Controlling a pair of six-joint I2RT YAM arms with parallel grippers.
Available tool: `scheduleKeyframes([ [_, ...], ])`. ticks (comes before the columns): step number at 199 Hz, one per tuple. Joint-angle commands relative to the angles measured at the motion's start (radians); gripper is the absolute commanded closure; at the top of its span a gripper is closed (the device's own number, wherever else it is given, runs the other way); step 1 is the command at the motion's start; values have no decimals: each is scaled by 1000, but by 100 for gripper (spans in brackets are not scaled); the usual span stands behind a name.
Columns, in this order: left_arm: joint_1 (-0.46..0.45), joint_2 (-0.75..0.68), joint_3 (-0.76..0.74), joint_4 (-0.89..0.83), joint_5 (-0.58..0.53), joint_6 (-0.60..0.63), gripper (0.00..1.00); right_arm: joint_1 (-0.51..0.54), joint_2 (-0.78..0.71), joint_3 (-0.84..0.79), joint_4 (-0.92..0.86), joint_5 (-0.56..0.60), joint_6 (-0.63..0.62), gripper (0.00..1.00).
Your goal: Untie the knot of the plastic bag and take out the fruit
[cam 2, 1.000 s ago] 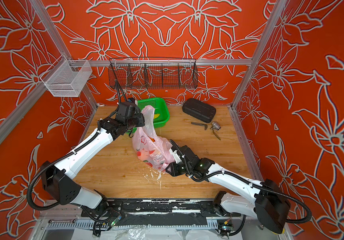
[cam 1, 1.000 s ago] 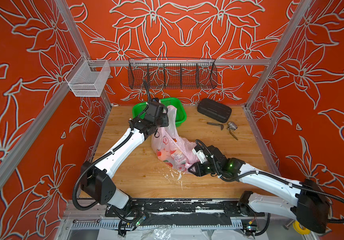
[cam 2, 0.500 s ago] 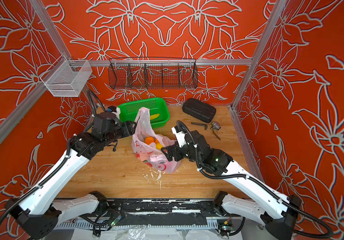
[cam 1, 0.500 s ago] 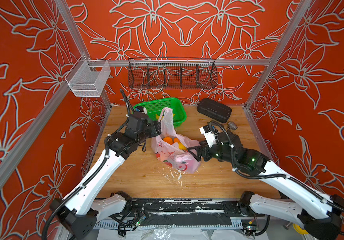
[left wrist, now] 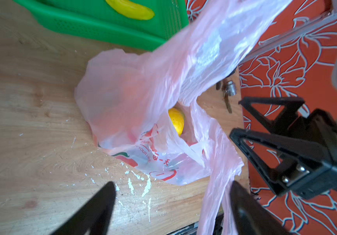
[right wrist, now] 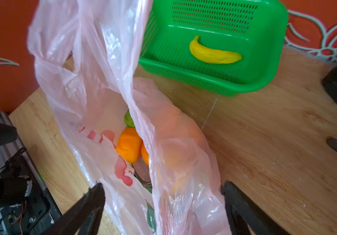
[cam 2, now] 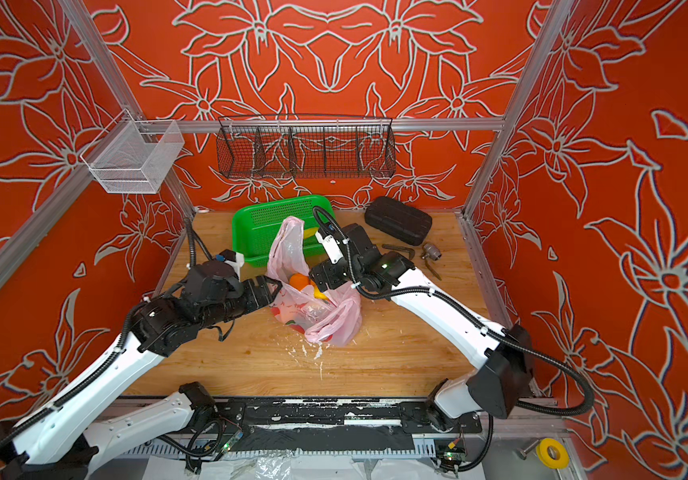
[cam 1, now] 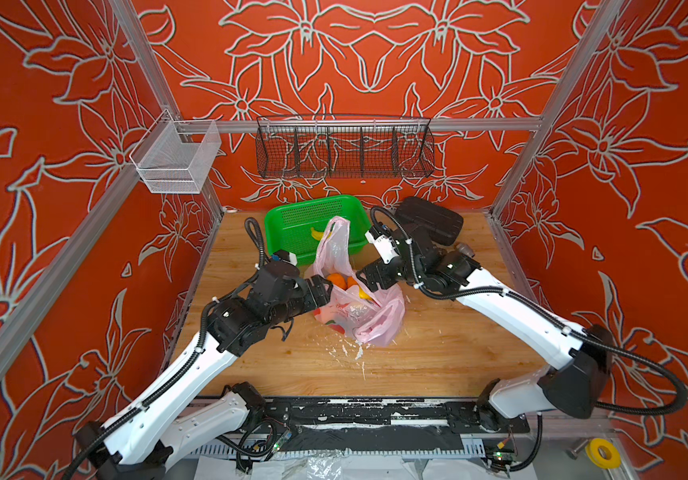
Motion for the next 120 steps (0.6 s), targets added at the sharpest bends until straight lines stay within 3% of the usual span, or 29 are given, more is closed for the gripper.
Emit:
scheduleKeyframes([
  [1,-34,33,-16,49,-24,-62,4,-11,48,48,-45,-82,-62,10],
  [60,-52,224,0,128,-88,-37,3,-14,140,41,-13,-78,-45,20],
  [87,-53,302,20,146,-78,-24,3,-15,155,5,47,-128,-34,44],
  [104,-53,340,45,129,-73,-7,15,-14,161,-6,60,-151,-21,56],
  [120,-53,352,38,133,-82,0,33,-14,162,-13,66,-145,-14,66],
])
